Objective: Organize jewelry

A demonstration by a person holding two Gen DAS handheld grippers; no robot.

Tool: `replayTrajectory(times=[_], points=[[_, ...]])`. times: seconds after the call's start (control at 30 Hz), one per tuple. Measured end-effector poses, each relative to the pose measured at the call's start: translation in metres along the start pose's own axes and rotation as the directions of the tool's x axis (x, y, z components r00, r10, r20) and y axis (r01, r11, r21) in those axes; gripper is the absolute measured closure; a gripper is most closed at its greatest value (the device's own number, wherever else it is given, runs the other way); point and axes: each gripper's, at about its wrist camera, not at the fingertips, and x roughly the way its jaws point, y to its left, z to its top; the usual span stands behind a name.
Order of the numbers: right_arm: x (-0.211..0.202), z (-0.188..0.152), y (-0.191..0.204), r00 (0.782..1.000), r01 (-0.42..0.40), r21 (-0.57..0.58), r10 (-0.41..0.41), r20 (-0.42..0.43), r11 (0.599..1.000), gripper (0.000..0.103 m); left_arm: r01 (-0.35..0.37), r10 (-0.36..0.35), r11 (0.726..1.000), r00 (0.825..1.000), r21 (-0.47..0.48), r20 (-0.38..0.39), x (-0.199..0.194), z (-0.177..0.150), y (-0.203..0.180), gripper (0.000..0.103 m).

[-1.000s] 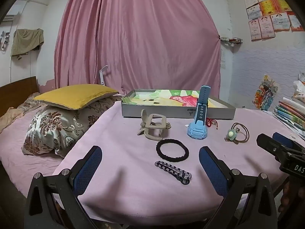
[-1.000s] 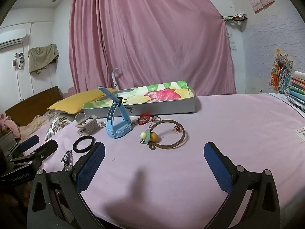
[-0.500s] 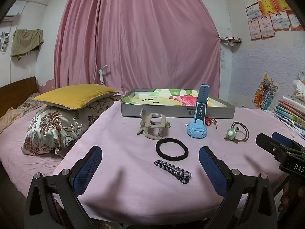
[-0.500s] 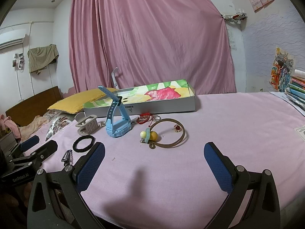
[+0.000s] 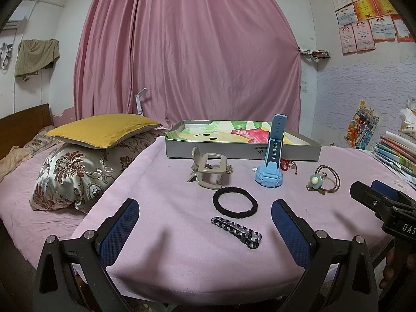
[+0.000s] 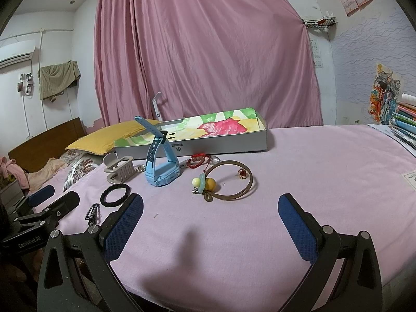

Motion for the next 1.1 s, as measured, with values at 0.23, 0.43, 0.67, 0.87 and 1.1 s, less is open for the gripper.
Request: replayTrajectory(times=[0.23,0.43,0.67,0.87,1.1], points=[[-0.0004,-0.0011,0.0010,1.000,-0.002,0.002,0.002,-0.001,1.000,0.001,0.000,0.000,1.000,1.000,0.000,-0.001,0.0005,0.0001,0.0009,0.001],[0.0008,-0.0024,0.0017,1.000,-0.003,0.005,0.003,-0.003,1.000,0.001,0.000,0.000,1.000,1.000,0.000,-0.002,0.0005,0.0001,0.0010,0.001],[0.0009,-0.0024,0.0016,1.000,-0.003,0.006,0.003,-0.003,1.000,0.001,0.000,0.000,1.000,1.000,0.001,-0.002,0.0006,0.0002,0.0006,0.001],[0.0007,-0.0020,0.0002,1.000,-0.004,0.007,0.004,-0.004,1.000,0.001,0.000,0.000,1.000,1.000,0.001,-0.003,0.0008,0.0001,0.0012,0.001],[0.0012,-0.0036,0.0005,1.000,-0.006,0.009,0.006,-0.006,1.000,0.001,-0.001,0.001,1.000,1.000,0.001,-0.005,0.0005,0.0003,0.0001,0.001]])
